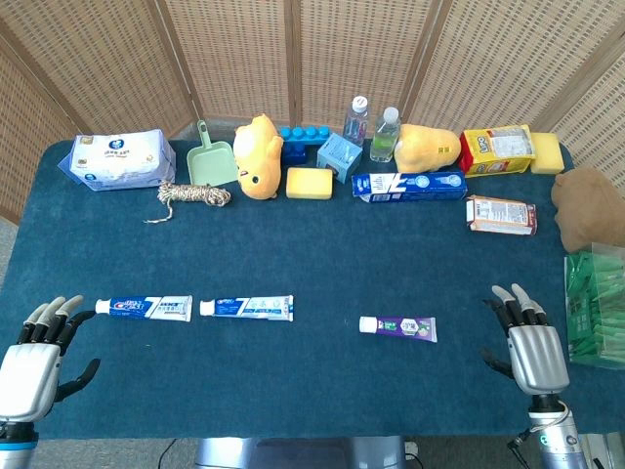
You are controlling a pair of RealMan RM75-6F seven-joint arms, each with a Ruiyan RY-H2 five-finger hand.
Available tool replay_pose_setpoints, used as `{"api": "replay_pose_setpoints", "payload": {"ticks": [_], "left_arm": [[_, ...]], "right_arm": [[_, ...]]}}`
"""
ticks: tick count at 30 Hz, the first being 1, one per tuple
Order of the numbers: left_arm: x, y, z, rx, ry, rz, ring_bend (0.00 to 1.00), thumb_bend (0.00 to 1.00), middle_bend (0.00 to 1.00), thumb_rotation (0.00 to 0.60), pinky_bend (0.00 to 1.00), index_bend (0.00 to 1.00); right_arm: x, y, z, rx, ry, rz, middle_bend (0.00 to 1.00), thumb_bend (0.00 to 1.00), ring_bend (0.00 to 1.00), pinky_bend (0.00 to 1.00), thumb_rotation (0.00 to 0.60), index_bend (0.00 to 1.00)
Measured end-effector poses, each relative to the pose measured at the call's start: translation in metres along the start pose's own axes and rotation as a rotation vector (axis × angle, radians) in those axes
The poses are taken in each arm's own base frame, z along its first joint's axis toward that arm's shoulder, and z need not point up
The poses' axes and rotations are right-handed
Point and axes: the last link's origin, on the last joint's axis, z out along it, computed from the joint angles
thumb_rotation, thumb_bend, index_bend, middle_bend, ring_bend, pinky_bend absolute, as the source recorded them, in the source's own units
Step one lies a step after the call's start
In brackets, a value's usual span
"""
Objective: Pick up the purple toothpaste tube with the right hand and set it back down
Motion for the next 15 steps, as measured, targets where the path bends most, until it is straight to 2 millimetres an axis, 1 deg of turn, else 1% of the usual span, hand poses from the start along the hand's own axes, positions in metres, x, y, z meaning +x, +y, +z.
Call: {"api": "replay_pose_setpoints", "payload": {"ticks": [9,15], "left_arm": [[-0.001,0.004,0.003,-0.016,-0.003,-0.004,0.10,0.24,0.15,0.600,0.10,0.22],[0.008,0.007,0.006,-0.040,0.024,0.000,0.10,0.24,0.15,0.600,0.10,0.22]], "right_arm": [[-0.002,0.001,0.000,-0.002,-0.014,0.020,0.20,0.19,0.09,0.21,0.600,0.24],[0.001,-0.009,0.005,0.050,-0.030,0.059,0.20,0.18,0.11,0.21,0.600,0.24]]}}
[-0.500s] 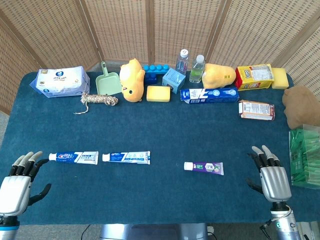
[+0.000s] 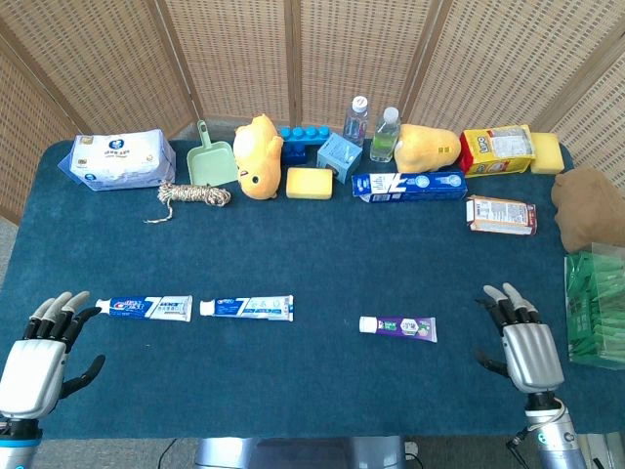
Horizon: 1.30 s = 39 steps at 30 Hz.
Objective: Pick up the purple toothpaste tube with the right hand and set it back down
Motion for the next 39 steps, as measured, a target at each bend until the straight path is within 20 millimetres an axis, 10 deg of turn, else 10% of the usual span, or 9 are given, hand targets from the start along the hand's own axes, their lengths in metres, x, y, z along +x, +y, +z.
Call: {"api": "replay_pose_setpoints", "payload": {"ticks": [19,39], "left_arm": [[0.011,0.004,0.018,-0.064,-0.019,-0.036,0.10,0.24,0.14,0.600,0.10,0.22],[0.007,0.006,0.020,-0.065,-0.032,-0.031,0.10,0.24,0.13,0.600,0.10,0.22]], "right_arm": [[-0.052,-0.057,0.035,0.121,-0.177,0.011,0.20,0.12,0.11,0.21,0.600,0.24],[-0.083,-0.059,0.069,0.130,-0.189,-0.081,0.20,0.12,0.11,0.21,0.600,0.24]]}}
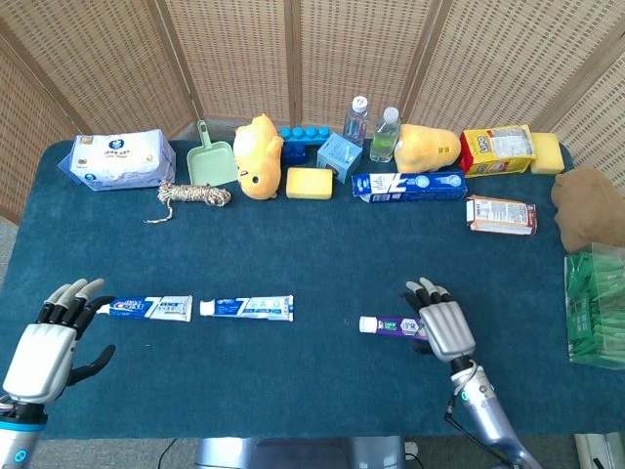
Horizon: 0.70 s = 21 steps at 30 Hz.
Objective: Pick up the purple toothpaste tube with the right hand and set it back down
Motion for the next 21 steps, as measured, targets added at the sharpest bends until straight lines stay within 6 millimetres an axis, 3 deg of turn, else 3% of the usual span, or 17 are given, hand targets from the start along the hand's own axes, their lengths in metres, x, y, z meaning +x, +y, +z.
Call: {"api": "replay_pose_setpoints", "payload": {"ticks": [10,21], "left_arm": [[-0.001,-0.002,-0.001,0.008,0.002,-0.002,0.10,0.24,0.13,0.600,0.10,0.22],[-0.004,-0.004,-0.001,0.010,-0.004,-0.009,0.10,0.24,0.13,0.600,0.10,0.21]], "right_arm": [[0.007,0.001,0.022,0.015,0.035,-0.058,0.20,0.13,0.11,0.21,0.600,0.24],[0.014,-0.012,0.026,0.053,-0.051,-0.072,0.20,0.23,0.11,0.21,0.600,0.30]]}}
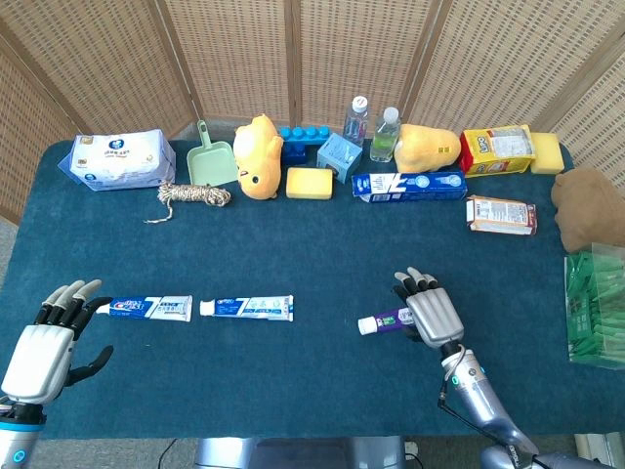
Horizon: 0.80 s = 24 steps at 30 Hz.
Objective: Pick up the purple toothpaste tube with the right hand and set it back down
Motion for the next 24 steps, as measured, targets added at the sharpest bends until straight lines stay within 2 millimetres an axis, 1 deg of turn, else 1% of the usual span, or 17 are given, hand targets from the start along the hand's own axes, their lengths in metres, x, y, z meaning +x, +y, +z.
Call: {"api": "replay_pose_setpoints", "payload": {"ticks": [12,24], "left_arm": [[-0.004,-0.005,0.001,0.011,-0.008,-0.007,0.10,0.24,0.13,0.600,0.10,0.21],[-0.009,-0.005,0.004,0.004,-0.014,-0.012,0.10,0.24,0.12,0.600,0.10,0.21]], "right_arm": [[0.005,-0.011,0.010,0.002,-0.082,-0.038,0.20,0.22,0.11,0.21,0.600,0.30],[0.008,-0.013,0.014,-0.014,-0.116,-0.059,0.21,0.22,0.12,0.21,0.600,0.38]]}}
